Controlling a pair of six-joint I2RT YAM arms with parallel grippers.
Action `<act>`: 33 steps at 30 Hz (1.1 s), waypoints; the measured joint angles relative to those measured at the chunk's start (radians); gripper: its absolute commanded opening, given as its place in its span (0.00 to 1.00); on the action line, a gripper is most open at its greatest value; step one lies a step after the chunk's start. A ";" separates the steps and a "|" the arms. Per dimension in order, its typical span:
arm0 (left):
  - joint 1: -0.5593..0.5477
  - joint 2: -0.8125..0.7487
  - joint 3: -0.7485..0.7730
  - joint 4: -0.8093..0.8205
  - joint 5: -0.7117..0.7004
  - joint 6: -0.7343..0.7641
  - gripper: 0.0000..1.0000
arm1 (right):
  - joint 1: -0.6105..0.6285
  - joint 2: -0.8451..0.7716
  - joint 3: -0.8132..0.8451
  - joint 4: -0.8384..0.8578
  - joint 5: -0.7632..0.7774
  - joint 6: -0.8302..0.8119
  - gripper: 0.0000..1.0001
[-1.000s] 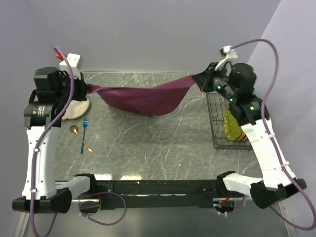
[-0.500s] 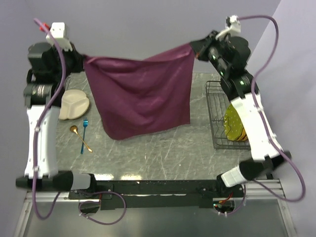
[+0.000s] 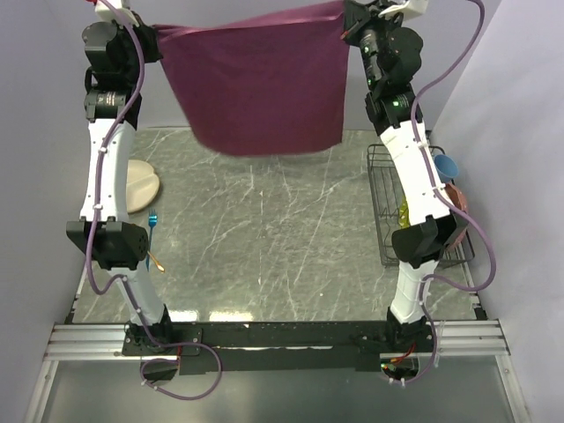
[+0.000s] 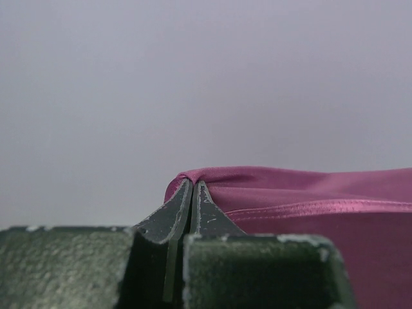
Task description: Fold the napkin into a case and place the utensils inside
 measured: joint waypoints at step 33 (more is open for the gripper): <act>0.014 -0.269 -1.320 -0.154 0.119 0.468 0.01 | -0.035 -0.286 -1.326 -0.234 -0.373 -0.146 0.00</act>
